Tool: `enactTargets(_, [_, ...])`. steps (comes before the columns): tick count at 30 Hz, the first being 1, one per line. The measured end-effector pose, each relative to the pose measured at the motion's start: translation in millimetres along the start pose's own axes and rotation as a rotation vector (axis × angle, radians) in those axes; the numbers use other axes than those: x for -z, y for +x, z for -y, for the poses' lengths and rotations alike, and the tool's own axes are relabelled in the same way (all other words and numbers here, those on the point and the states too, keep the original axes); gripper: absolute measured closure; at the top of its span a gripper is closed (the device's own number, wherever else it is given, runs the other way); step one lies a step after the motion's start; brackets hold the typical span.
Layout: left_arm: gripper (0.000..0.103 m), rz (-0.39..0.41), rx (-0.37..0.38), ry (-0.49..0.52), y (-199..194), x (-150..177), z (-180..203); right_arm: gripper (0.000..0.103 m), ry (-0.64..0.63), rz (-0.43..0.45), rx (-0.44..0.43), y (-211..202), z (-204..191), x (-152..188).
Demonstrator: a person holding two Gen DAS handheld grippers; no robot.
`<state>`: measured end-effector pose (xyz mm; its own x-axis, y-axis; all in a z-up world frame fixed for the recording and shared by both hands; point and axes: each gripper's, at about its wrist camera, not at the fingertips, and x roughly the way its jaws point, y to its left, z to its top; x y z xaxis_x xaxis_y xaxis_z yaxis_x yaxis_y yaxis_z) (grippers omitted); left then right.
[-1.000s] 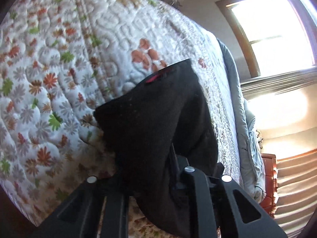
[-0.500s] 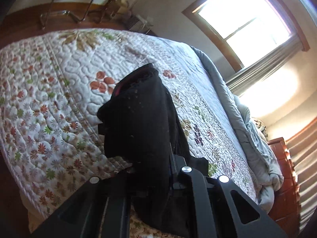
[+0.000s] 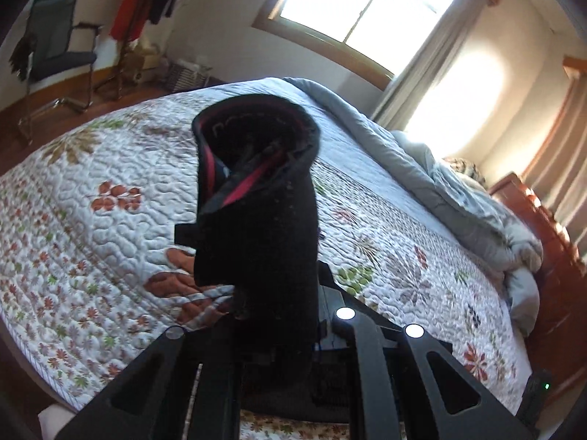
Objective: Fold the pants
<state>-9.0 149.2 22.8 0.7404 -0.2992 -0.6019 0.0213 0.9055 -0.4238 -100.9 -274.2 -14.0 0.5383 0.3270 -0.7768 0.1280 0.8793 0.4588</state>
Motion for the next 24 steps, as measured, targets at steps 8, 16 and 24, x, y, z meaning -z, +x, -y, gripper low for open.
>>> enactTargets(8, [0.089,-0.127,0.051,0.268,31.8,44.9,81.4,0.031,0.004,-0.002,0.011,5.5,2.5,-9.7])
enactTargets(16, [0.078,-0.291,0.031,0.459,77.0,105.8,119.4,0.031,-0.012,-0.065,0.043,39.3,-3.5,-20.8])
enactTargets(24, [0.028,-0.357,0.347,0.391,35.5,100.1,121.0,0.029,-0.023,-0.138,0.118,66.3,-4.1,-24.0])
